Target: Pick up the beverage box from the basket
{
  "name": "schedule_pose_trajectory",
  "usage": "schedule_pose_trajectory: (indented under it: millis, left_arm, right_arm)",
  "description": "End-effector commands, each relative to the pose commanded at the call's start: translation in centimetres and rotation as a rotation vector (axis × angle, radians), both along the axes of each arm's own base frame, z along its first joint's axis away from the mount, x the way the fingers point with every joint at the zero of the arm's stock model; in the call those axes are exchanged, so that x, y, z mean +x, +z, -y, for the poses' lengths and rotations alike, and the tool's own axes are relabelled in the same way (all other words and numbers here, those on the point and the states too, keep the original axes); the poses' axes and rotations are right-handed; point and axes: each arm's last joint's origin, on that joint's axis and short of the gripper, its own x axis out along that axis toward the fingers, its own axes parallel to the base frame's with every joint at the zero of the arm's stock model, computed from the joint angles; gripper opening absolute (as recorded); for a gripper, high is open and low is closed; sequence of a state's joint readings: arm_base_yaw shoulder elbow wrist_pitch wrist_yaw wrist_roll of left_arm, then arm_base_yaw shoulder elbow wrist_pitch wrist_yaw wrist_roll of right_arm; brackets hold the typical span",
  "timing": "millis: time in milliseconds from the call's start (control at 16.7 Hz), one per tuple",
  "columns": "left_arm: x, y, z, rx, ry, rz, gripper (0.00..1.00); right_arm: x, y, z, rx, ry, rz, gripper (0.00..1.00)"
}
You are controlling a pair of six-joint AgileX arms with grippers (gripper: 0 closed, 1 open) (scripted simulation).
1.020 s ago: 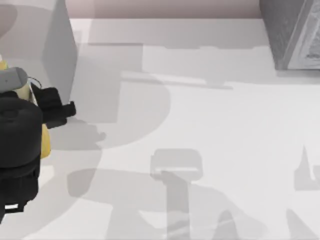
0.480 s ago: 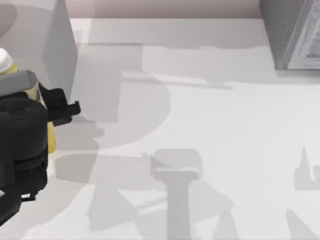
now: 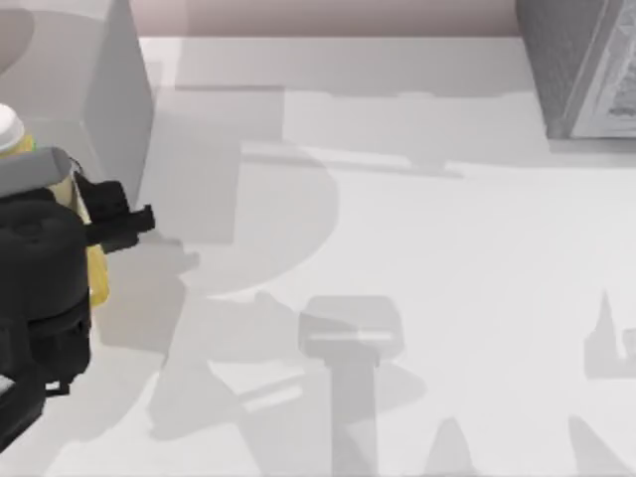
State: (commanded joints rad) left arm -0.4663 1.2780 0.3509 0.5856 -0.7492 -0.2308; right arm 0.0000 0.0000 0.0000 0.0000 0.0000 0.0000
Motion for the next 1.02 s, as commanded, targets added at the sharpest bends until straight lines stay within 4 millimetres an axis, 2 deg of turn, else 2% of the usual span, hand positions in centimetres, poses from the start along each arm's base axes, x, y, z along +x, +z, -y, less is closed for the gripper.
schedule_pose_trajectory:
  millis: [60, 840, 1020]
  left_arm:
    - [0.0, 0.0, 0.0, 0.0, 0.0, 0.0, 0.0]
    - [0.0, 0.0, 0.0, 0.0, 0.0, 0.0, 0.98]
    - [0.0, 0.0, 0.0, 0.0, 0.0, 0.0, 1.0]
  right_arm:
    - [0.0, 0.0, 0.0, 0.0, 0.0, 0.0, 1.0]
    - [0.0, 0.0, 0.0, 0.0, 0.0, 0.0, 1.0]
    - [0.0, 0.0, 0.0, 0.0, 0.0, 0.0, 1.0]
